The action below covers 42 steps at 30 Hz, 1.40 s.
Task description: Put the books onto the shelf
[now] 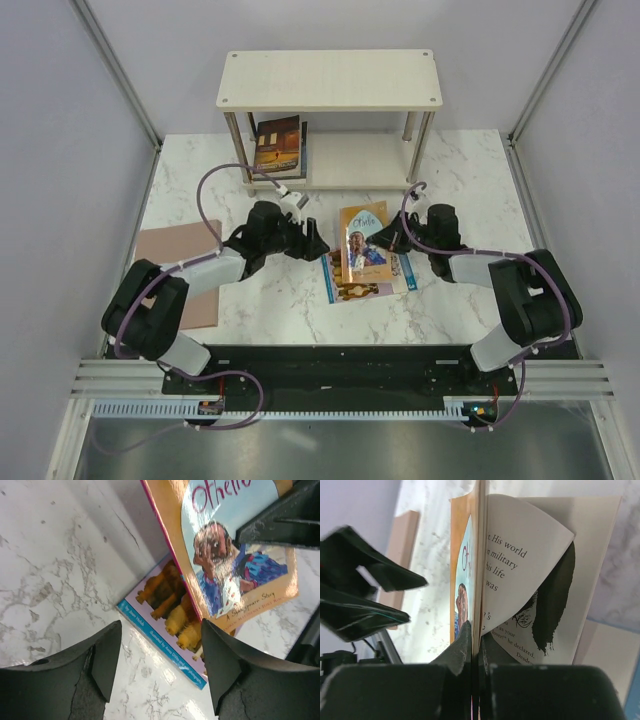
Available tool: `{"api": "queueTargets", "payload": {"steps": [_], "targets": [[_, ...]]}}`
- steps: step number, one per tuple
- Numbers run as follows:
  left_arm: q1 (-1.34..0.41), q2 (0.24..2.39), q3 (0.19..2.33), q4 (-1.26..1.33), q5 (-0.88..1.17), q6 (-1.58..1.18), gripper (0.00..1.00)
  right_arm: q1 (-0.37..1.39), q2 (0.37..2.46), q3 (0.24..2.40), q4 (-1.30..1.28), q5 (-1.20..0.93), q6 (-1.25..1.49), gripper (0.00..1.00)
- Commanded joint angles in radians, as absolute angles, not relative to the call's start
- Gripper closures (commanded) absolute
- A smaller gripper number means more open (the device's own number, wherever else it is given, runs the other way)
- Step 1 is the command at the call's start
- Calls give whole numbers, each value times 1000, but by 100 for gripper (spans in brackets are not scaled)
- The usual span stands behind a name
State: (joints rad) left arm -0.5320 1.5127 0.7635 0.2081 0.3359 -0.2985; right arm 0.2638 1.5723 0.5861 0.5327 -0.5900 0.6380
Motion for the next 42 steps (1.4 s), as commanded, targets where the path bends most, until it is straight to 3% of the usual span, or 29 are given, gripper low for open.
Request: {"api": "queueTargets", "payload": {"steps": [1,8,17,19,20,22,23,24,25,28,31,34,42], "targets": [[-476,1528,649,640,624,-451,28,261,1621,617,900,-735,774,100],[-471,1626,617,920,755,-583,28,265,1655,620,1034,-795,848,100],[-497,1712,673,951,773,-611,30,328,1640,638,999,-793,821,100],[-502,1726,687,953,781,-614,37,353,1626,649,953,-784,798,100],[-503,1727,689,956,784,-615,56,370,1621,660,931,-775,782,100],[-503,1717,684,959,787,-614,82,382,1606,667,876,-756,750,100],[-502,1709,681,957,782,-611,98,385,1600,670,853,-746,739,97],[-500,1698,680,953,782,-592,98,384,1583,670,826,-715,711,94],[-499,1680,678,930,784,-578,98,382,1572,670,760,-698,686,82],[-479,1642,693,847,802,-509,98,383,1517,667,625,-618,600,58],[-442,1615,698,830,850,-465,98,382,1451,646,540,-565,539,41],[-405,1620,715,853,964,-440,98,380,1399,627,485,-546,497,35],[-384,1654,795,931,1226,-449,98,376,1332,603,443,-610,448,32]]}}
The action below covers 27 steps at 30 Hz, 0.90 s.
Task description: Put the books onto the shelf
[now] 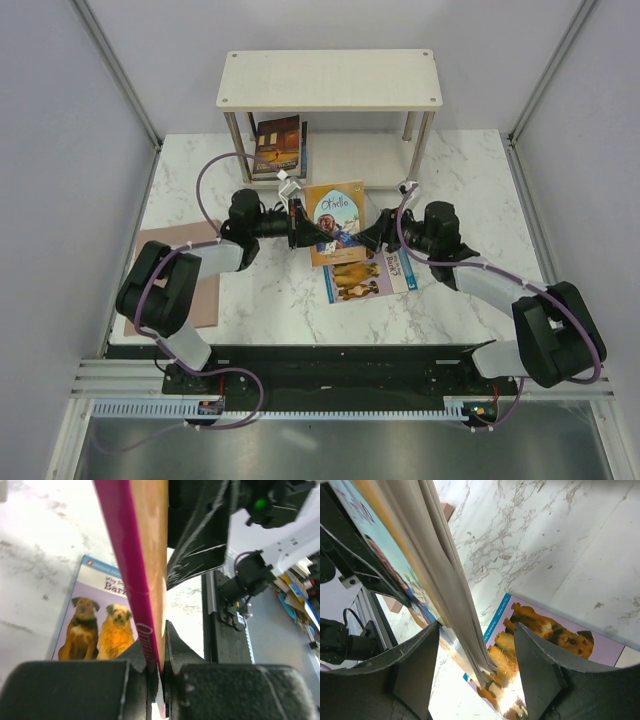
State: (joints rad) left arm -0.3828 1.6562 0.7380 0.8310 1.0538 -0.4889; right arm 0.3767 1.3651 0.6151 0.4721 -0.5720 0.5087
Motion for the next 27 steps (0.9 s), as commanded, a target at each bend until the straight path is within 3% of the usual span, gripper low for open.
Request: {"api": "queueTargets", "payload": {"steps": [1,16,20,22,23,25,27], "targets": [[-383,1655,799,939,1245,-451,98,374,1330,598,446,-620,448,32],[-377,1750,885,1213,1358,-652,98,374,1264,535,514,-767,465,31],[-379,1790,916,1279,1359,-722,98,374,1233,519,532,-770,480,36],[-379,1810,925,1311,1359,-748,98,374,1233,514,557,-772,501,53],[-379,1828,928,1336,1361,-770,98,374,1242,515,581,-782,521,73],[-380,1841,927,1342,1353,-776,98,374,1264,520,598,-782,537,100],[-379,1851,911,1373,1348,-793,98,376,1275,529,603,-758,540,100]]}}
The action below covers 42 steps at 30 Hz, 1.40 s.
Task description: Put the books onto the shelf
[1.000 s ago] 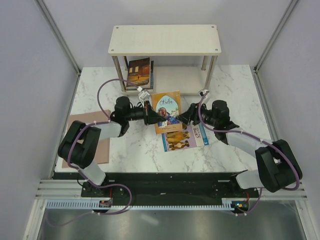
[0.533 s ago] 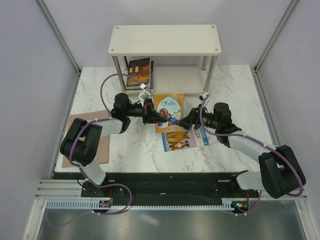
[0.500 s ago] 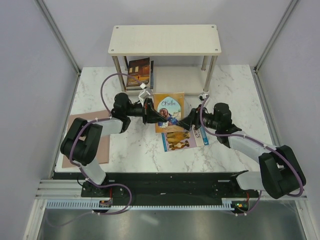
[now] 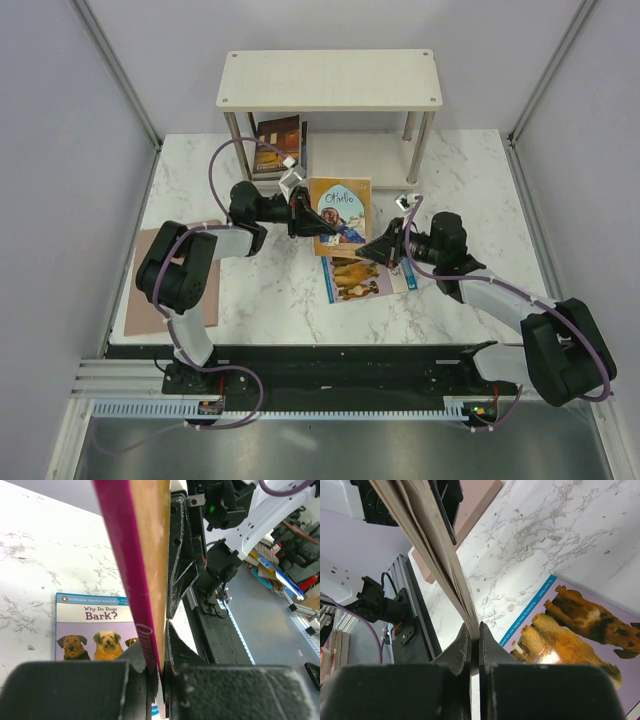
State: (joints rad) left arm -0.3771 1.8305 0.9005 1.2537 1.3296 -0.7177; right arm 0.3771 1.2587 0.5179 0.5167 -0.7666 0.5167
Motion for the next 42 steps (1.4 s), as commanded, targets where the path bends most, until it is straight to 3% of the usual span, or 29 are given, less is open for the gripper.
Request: {"api": "queueTargets", "payload": {"steps": [1,3,7,10,12,18,24,29,37,42], "targets": [[-379,1853,908,1373,1347,-795,98,376,1288,535,598,-755,538,100],[-379,1848,891,1349,1345,-785,97,376,1308,549,588,-736,535,100],[-371,1803,839,1165,1258,-646,69,376,1406,630,589,-738,552,100],[-371,1708,787,819,1046,-406,44,376,1469,710,595,-744,572,100],[-371,1658,738,709,890,-266,40,376,1499,767,604,-753,580,100],[-370,1422,568,594,400,-192,36,385,1588,882,634,-776,615,100],[-370,1200,470,399,68,-228,35,393,1713,1026,672,-804,684,100],[-371,1020,368,324,43,-252,35,416,1859,1164,667,-807,729,100],[-377,634,209,243,166,-268,34,448,2058,1472,597,-813,788,100],[-379,575,181,242,212,-267,32,456,2218,1704,594,-825,877,100]]}}
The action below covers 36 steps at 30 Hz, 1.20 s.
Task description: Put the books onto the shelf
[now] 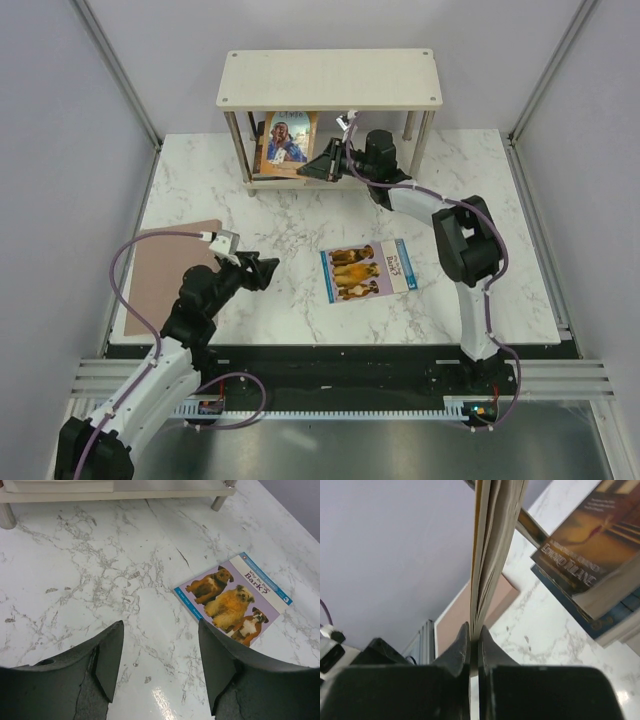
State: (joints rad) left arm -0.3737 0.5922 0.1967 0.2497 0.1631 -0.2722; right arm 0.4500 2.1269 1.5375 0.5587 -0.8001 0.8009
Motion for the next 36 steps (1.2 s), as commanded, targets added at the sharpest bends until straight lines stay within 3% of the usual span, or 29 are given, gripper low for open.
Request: {"api": "queueTargets", "payload": {"steps": [1,9,36], "targets": [[-380,581,183,247,212,-267,32,457,2241,1739,577,-821,911,100],[-390,672,192,290,239,-255,32,460,2493,2132,548,-871,1118,100],[-410,690,189,313,247,-236,31,459,2539,2140,338,-788,1029,97]]}}
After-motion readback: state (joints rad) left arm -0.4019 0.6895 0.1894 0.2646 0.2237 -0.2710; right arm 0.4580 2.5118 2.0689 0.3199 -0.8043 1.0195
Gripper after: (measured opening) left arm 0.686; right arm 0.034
